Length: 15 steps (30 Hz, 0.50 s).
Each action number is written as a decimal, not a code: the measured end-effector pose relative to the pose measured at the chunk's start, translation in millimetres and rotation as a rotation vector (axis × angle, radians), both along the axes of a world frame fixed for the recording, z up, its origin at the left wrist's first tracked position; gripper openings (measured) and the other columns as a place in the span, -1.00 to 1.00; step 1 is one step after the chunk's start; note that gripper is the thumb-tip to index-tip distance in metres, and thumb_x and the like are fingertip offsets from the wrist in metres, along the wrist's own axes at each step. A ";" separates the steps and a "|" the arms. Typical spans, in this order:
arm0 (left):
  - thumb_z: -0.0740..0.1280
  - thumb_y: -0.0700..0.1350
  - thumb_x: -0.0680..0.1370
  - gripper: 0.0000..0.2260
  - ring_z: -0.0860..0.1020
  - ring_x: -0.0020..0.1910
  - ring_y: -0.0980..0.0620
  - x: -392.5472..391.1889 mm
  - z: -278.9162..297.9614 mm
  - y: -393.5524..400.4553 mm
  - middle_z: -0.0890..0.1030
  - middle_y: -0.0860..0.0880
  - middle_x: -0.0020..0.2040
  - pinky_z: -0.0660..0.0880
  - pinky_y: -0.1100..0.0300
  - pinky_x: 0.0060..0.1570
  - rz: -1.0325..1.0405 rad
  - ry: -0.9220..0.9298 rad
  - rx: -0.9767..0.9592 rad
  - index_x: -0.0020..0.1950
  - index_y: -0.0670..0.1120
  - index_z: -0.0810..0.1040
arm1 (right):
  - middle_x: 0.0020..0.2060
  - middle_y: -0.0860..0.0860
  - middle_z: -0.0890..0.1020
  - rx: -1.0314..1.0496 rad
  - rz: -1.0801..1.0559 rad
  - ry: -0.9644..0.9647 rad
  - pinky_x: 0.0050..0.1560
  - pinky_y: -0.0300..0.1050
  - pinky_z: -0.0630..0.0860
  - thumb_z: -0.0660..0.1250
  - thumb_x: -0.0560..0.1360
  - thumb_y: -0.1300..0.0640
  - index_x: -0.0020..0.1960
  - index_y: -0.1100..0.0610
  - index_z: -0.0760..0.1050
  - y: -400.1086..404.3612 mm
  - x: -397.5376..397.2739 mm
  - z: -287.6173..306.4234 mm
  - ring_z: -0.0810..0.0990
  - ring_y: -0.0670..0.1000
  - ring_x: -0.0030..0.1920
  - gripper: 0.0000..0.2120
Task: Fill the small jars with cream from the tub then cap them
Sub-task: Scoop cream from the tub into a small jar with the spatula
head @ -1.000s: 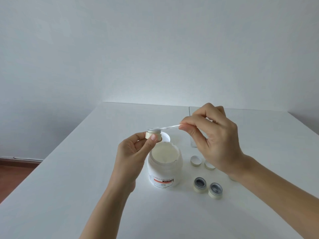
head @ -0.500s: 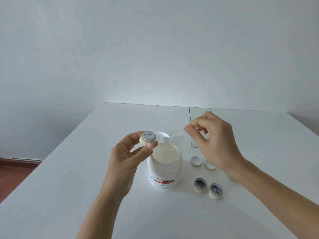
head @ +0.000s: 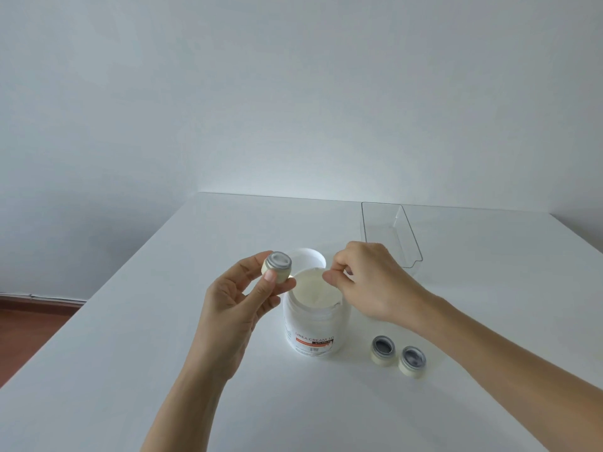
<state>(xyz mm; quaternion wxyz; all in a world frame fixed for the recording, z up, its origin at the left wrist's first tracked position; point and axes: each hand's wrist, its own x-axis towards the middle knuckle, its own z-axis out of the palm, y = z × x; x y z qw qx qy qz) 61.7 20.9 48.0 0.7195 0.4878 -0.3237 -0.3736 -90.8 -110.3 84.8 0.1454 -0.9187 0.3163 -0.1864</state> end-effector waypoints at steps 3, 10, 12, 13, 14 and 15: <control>0.50 -0.02 0.32 -0.63 0.72 -0.04 0.01 2.1 -2.2 1.1 0.72 0.01 0.04 0.57 0.32 -0.14 0.005 -0.047 0.009 0.11 -0.04 0.66 | -0.54 -0.02 0.42 0.167 -0.082 -0.055 -0.37 -0.19 0.32 0.33 0.52 0.04 -0.22 0.33 0.54 -7.2 -5.0 2.3 0.36 -0.03 -0.46 -0.66; 0.50 -0.03 0.31 -0.67 0.68 -0.19 0.14 1.4 -3.4 -2.1 0.73 0.11 -0.09 0.54 0.33 -0.20 0.033 -0.149 0.058 0.06 0.01 0.66 | -0.35 -0.10 0.61 0.535 -0.226 -0.185 -0.17 -0.16 0.38 0.33 0.53 0.02 -0.20 0.24 0.63 -31.1 -21.1 6.9 0.46 -0.02 -0.28 -0.69; 0.50 0.01 0.31 -0.69 0.65 -0.21 0.19 0.0 -2.2 -3.2 0.73 0.10 -0.11 0.50 0.38 -0.22 0.048 -0.188 0.060 0.03 0.02 0.68 | -0.19 -0.03 0.63 0.627 -0.249 -0.218 -0.06 -0.16 0.40 0.34 0.52 0.02 -0.25 0.09 0.62 -36.1 -23.9 10.9 0.46 -0.10 -0.28 -0.77; 0.50 0.02 0.31 -0.70 0.65 -0.19 0.19 -0.5 -1.5 -3.9 0.74 0.08 -0.10 0.50 0.39 -0.19 0.060 -0.199 0.059 0.02 0.01 0.69 | -0.19 -0.08 0.64 0.659 -0.257 -0.244 -0.01 -0.18 0.38 0.35 0.52 0.03 -0.26 0.07 0.61 -38.7 -24.9 13.2 0.45 -0.15 -0.27 -0.78; 0.50 0.03 0.31 -0.70 0.64 -0.15 0.15 -1.1 -1.1 -4.8 0.75 0.04 -0.08 0.52 0.35 -0.13 0.074 -0.213 0.068 0.02 0.00 0.69 | -0.24 -0.12 0.62 0.682 -0.267 -0.268 -0.01 -0.19 0.37 0.36 0.51 0.03 -0.28 0.07 0.61 -41.1 -26.0 15.7 0.44 -0.18 -0.27 -0.77; 0.51 0.05 0.32 -0.69 0.64 -0.11 0.08 -1.4 -1.2 -5.9 0.75 0.01 -0.06 0.54 0.24 -0.03 0.092 -0.237 0.086 0.03 0.01 0.69 | -0.30 -0.13 0.59 0.699 -0.278 -0.284 -0.07 -0.23 0.36 0.36 0.50 0.03 -0.30 0.08 0.61 -43.0 -27.4 18.7 0.43 -0.16 -0.29 -0.76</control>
